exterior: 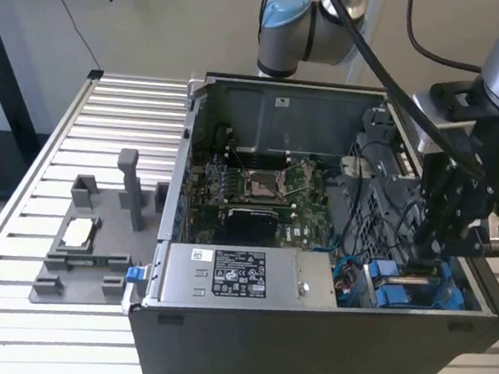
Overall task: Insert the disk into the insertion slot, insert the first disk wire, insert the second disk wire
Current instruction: 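Insert the second disk wire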
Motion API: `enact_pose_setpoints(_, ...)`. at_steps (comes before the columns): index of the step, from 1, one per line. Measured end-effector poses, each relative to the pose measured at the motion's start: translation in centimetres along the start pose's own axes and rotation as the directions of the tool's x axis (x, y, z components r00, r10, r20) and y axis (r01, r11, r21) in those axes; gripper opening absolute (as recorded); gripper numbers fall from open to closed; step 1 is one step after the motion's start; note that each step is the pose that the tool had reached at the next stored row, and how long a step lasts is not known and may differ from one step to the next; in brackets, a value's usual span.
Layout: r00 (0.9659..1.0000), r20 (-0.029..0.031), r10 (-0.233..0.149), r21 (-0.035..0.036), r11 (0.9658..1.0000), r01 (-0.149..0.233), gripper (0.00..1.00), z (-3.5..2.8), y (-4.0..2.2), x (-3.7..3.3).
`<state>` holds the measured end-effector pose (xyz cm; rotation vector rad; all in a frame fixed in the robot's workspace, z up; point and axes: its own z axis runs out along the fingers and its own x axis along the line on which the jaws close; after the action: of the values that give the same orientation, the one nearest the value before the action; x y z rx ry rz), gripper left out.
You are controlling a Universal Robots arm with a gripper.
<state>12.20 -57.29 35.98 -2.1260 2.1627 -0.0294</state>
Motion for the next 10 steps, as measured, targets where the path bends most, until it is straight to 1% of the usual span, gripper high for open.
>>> enact_pose_setpoints(4,1.0,-0.0001,0.0,-0.0004,1.0,0.0,0.25,-0.28,-0.02,-0.02)
enact_pose_setpoints(8,1.0,-0.0001,0.0,-0.0004,1.0,0.0,0.25,-0.82,-0.07,-0.05)
enact_pose_setpoints(10,1.0,0.0002,0.0,-0.0004,1.0,0.0,0.25,-0.89,-0.08,-0.05)
